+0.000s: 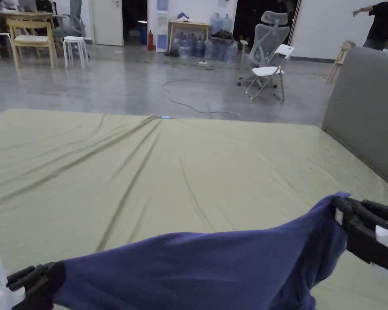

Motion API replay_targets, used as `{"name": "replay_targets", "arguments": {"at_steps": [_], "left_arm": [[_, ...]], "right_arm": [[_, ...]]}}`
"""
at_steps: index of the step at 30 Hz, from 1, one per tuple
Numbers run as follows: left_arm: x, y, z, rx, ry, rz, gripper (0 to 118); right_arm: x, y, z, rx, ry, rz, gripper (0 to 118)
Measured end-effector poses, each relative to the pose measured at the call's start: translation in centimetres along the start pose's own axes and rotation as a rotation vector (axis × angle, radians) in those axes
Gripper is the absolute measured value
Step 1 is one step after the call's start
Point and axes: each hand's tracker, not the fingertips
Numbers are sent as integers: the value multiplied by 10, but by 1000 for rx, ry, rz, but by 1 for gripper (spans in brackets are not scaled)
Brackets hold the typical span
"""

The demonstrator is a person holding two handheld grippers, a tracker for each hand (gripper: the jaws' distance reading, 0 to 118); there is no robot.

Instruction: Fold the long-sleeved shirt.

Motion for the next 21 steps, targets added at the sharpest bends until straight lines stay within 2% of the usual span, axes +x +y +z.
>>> {"name": "replay_targets", "arguments": {"at_steps": [5, 7, 9, 11, 15, 21], "left_arm": [[27, 67, 17, 130, -79, -41, 2], [37, 96, 20, 176, -89, -91, 2], [44, 123, 22, 210, -116, -83, 2], [48, 151, 20, 240, -164, -52, 2], [54, 203, 9, 282, -155, -54, 2], [56, 283, -9, 350, -149, -59, 2]], "right_arm": [[13, 45, 34, 128, -47, -5, 5], [20, 66, 35, 164, -49, -20, 5], [24, 88, 31, 188, -66, -14, 5], [31, 111, 21, 208, -75, -14, 5], [42, 165, -8, 221, -75, -27, 5], [59, 248, -65, 209, -101, 10, 5]]}}
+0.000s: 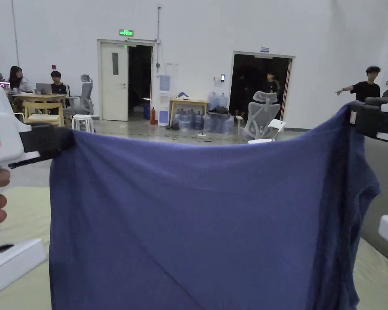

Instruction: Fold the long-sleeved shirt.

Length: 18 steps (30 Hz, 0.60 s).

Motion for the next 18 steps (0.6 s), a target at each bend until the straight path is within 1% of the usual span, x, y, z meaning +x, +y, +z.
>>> {"name": "replay_targets", "arguments": {"at_steps": [2, 6, 8, 11, 13, 16, 17, 18], "left_arm": [[-1, 22, -18, 28, 11, -28, 2], [-1, 62, -52, 69, 20, -67, 2], [-3, 81, -68, 100, 26, -46, 2], [-6, 108, -99, 112, 19, -26, 2], [-9, 122, -119, 123, 32, -29, 2], [-13, 137, -149, 139, 76, -119, 2], [-16, 140, -158, 142, 67, -107, 2], [-21, 142, -166, 144, 59, -101, 2]], "right_arm": [[5, 23, -27, 1, -1, 9, 5], [10, 65, -80, -15, 8, -6, 5], [10, 83, -103, -4, -5, 12, 5], [9, 107, -140, 2, -9, 10, 5], [9, 121, -163, -13, -17, -9, 5], [7, 137, -190, -8, -43, -2, 5], [7, 141, -198, 2, -49, 13, 5], [8, 145, -205, 6, -56, 10, 5]]}}
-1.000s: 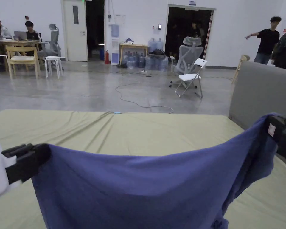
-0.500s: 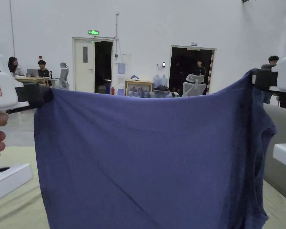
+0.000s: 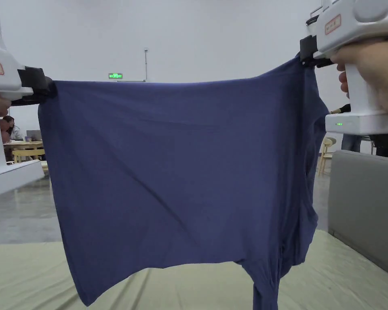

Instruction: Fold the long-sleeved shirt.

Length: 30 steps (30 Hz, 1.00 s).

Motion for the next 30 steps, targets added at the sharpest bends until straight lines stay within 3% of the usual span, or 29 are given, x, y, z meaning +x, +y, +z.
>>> {"name": "replay_targets", "arguments": {"at_steps": [5, 10, 18, 20, 21, 24, 30], "left_arm": [[-14, -12, -40, 2, 7, 38, 2], [-26, -58, -75, -59, -3, -18, 2], [-67, -239, -114, -364, 4, 2, 2], [-80, -291, -113, -444, 6, 42, 2], [-85, -314, -109, -491, 18, 30, 2], [-94, -369, -87, -584, 31, 41, 2], [-101, -409, -5, -663, 15, 55, 2]], "right_arm": [[2, -6, -38, -1, 3, 9, 5], [1, -73, -74, -103, 9, 2, 5], [-3, -288, -140, -437, 66, -148, 5], [-12, -345, -147, -550, 83, -159, 5], [-17, -374, -149, -595, 99, -123, 5], [-33, -429, -133, -692, 128, -28, 5], [-36, -469, -49, -762, 205, -83, 5]]}}
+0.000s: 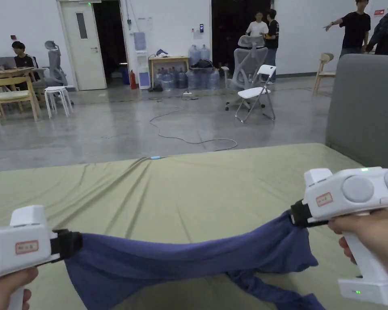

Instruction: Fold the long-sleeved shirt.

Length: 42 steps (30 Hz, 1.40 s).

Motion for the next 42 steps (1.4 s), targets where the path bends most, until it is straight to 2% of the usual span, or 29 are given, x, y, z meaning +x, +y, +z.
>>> {"name": "replay_targets", "arguments": {"at_steps": [6, 12, 16, 20, 22, 26, 28, 36, 37, 38, 39, 40, 41, 42], "left_arm": [[8, -78, 100, -67, -34, -46, 2], [14, -146, 187, -144, -68, -41, 2], [21, -186, 232, -161, -82, -51, 2], [29, -229, 264, -225, -102, -41, 2], [31, -248, 275, -248, -108, -42, 2], [27, -274, 285, -290, -93, -16, 2], [23, -283, 281, -312, -83, -2, 2], [12, -302, 242, -380, -39, 92, 2], [11, -304, 240, -376, -43, 108, 5], [10, -303, 239, -364, -51, 127, 17], [10, -300, 239, -339, -52, 143, 64], [11, -296, 239, -313, -52, 143, 107], [9, -296, 235, -297, -19, 116, 118], [13, -292, 240, -265, 40, 104, 112]], "right_arm": [[6, -90, 83, -15, 48, 43, 5], [4, -180, 167, -32, 78, -10, 5], [1, -237, 196, -82, 50, 27, 5], [2, -294, 211, -150, 65, -8, 5], [0, -317, 215, -190, 45, -1, 5], [0, -354, 211, -268, 38, -43, 5], [-3, -365, 202, -293, 25, -31, 5], [-5, -374, 163, -359, -14, -95, 5], [-6, -373, 161, -363, -20, -95, 5], [-5, -372, 159, -364, -25, -97, 6], [-4, -370, 158, -357, -28, -105, 15], [-3, -368, 157, -336, -31, -129, 40], [-1, -366, 157, -314, -48, -136, 82], [0, -364, 157, -293, -87, -133, 118]]}}
